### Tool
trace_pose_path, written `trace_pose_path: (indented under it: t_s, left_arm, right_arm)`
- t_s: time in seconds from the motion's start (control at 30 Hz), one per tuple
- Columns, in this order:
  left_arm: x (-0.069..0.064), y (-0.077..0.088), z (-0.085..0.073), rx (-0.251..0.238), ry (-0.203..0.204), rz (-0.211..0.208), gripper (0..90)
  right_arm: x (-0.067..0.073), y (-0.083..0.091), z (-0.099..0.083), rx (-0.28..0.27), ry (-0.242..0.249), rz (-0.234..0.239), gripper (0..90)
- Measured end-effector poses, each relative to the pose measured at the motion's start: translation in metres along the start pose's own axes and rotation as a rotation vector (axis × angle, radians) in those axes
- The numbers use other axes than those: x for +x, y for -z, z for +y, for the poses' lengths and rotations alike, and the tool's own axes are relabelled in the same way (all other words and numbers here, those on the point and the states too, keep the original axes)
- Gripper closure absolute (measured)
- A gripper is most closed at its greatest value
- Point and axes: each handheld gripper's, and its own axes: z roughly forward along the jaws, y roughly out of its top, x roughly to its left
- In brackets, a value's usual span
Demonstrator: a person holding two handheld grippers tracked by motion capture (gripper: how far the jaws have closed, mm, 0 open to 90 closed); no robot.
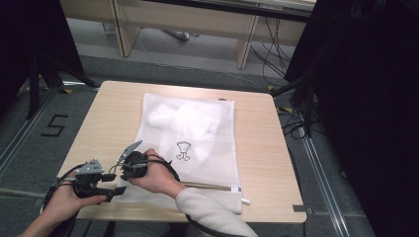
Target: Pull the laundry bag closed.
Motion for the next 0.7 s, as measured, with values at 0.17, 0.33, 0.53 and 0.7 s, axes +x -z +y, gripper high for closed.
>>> trace_pose_path:
  t_s: [0.17, 0.33, 0.53, 0.7]
  left_arm:
    - [0.0, -0.003, 0.001, 0.014, 0.005, -0.01, 35.0]
    - [0.002, -0.006, 0.001, 0.023, 0.035, -0.031, 39.3]
    - [0.004, -0.01, 0.002, 0.028, 0.078, -0.06, 47.6]
    - [0.007, -0.01, 0.003, 0.076, 0.041, -0.054, 60.4]
  right_arm:
    - [0.001, 0.008, 0.002, -0.016, 0.012, -0.002, 81.9]
    - [0.002, 0.01, 0.003, -0.025, 0.013, -0.004, 82.0]
    - [0.002, 0.011, 0.002, -0.028, 0.019, -0.005, 81.9]
    - [0.003, 0.013, 0.002, -0.022, 0.026, -0.008, 82.0]
